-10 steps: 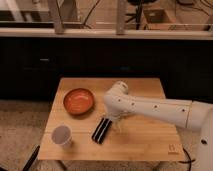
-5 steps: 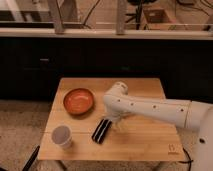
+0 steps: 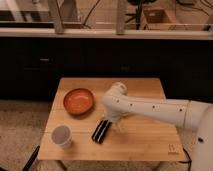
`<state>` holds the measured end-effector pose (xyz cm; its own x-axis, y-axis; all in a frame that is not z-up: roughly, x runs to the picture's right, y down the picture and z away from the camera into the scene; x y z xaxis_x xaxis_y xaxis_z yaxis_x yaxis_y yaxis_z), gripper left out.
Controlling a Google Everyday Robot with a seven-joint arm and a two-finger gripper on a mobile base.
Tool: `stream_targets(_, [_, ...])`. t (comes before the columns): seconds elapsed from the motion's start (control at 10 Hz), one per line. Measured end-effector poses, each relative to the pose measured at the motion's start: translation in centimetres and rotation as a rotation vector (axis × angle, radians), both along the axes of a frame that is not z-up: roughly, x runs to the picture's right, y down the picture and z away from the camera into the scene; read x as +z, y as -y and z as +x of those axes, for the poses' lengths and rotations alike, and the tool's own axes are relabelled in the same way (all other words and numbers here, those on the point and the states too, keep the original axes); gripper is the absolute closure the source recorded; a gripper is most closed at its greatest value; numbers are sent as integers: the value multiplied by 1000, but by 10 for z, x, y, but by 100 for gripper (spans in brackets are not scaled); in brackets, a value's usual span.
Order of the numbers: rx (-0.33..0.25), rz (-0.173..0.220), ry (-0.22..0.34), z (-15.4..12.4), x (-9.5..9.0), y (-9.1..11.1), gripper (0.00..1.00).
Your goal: Place the eraser in the ceramic cup
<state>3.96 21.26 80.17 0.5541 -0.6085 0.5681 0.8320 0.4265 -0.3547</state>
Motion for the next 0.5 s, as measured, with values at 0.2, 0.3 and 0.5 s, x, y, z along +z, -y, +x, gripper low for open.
stream_targets(0.2, [-14,1,7,-1,1,-2,20])
stream_targets(0.3, [-20,2,10,-2,1,-3,20])
stream_targets(0.5, [-31,3,17,-2,1,-4,20])
